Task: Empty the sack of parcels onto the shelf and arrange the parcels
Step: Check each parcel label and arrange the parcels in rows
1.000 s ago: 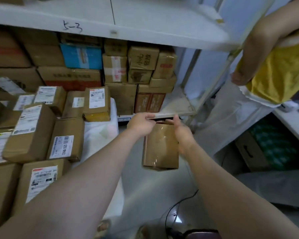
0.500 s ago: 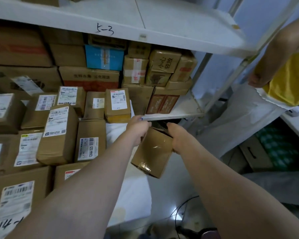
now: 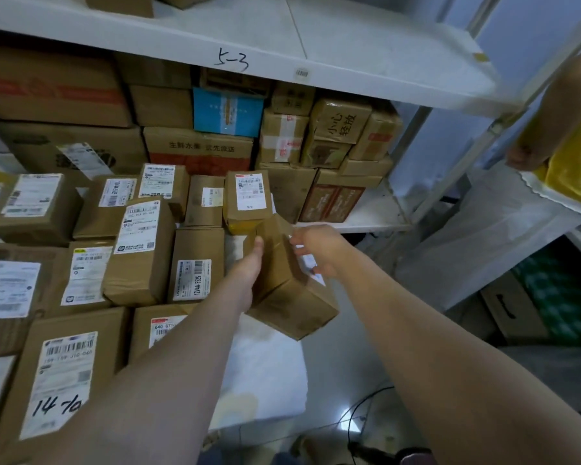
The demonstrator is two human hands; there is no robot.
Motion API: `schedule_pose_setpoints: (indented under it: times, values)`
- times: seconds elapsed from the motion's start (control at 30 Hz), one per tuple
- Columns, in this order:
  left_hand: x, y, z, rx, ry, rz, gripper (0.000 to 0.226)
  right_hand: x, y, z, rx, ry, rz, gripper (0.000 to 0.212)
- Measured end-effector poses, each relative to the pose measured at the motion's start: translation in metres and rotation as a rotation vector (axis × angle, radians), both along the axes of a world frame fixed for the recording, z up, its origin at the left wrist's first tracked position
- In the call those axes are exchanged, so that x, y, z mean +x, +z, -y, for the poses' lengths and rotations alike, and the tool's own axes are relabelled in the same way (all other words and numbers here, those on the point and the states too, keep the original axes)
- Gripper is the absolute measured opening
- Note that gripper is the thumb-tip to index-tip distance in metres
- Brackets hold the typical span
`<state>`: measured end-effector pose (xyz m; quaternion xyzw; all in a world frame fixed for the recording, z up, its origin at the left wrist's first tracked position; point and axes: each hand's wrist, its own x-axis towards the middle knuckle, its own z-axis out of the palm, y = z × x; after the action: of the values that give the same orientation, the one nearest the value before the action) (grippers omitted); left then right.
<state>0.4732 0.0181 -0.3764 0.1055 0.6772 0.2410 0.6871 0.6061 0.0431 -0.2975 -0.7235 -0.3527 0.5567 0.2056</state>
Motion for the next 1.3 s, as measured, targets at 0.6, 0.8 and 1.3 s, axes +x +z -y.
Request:
schedule_pose_setpoints:
  times: [0.6, 0.8, 1.3]
  values:
    - [-0.016, -0.008, 0.036, 0.285, -0.124, -0.509, 0.050, -0.009, -0.063, 0.046, -0.123, -0.051, 0.033, 0.033]
    - [-0.015, -0.007, 0.025, 0.358, -0.137, -0.451, 0.061, -0.023, -0.073, 0.031, -0.030, -0.107, -0.006, 0.039]
    - [-0.029, -0.030, 0.070, 0.495, -0.468, -0.656, 0.056, -0.026, -0.120, 0.069, 0.179, 0.098, 0.213, 0.026]
